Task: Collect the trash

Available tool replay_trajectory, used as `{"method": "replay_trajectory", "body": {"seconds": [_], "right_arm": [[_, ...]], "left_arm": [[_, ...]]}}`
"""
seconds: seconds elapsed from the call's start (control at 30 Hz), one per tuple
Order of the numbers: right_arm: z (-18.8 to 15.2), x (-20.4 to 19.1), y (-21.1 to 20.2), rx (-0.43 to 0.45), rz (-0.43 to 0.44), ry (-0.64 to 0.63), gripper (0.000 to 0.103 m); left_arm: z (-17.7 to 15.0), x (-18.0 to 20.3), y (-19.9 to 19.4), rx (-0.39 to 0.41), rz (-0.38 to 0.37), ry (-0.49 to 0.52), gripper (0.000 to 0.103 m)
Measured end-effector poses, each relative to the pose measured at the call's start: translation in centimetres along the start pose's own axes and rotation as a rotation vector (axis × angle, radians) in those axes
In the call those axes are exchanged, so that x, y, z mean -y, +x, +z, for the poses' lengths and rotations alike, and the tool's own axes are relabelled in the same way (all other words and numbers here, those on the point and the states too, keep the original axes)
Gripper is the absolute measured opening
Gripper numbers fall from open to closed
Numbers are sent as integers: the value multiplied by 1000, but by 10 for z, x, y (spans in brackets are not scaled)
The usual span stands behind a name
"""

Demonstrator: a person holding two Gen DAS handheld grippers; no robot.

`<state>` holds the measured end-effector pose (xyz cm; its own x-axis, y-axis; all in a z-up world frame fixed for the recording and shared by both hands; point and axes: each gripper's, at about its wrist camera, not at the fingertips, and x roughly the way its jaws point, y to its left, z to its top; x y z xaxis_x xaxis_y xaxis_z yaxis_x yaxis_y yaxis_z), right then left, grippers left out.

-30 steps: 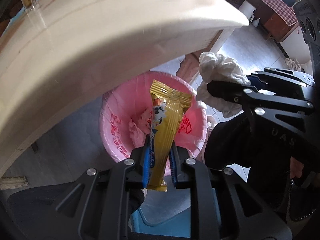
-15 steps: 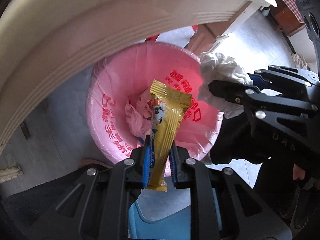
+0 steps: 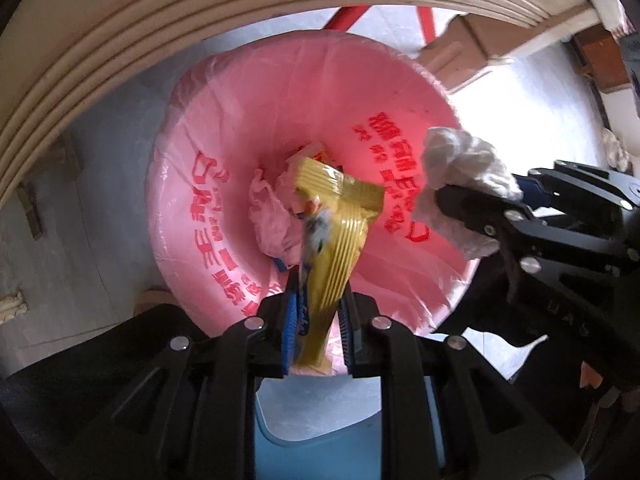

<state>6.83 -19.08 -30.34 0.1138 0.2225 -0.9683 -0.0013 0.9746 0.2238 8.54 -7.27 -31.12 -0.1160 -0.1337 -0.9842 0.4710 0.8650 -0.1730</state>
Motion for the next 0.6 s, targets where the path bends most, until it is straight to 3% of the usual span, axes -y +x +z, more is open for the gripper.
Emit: {"method": "replay_trajectory", "body": {"seconds": [0.07, 0.13, 0.27, 0.6], "right_arm": [[2, 4, 2, -2, 2, 15, 42], [4, 7, 3, -1, -10, 24, 68], [5, 9, 2, 6, -19, 24, 69], [5, 13, 4, -15, -12, 62, 74]], "left_arm": [[1, -2, 3, -14, 14, -14, 45], [3, -3, 5, -27, 42, -15, 63], [5, 0, 6, -41, 67, -3, 75], [7, -9, 12, -50, 90, -29, 77]]}}
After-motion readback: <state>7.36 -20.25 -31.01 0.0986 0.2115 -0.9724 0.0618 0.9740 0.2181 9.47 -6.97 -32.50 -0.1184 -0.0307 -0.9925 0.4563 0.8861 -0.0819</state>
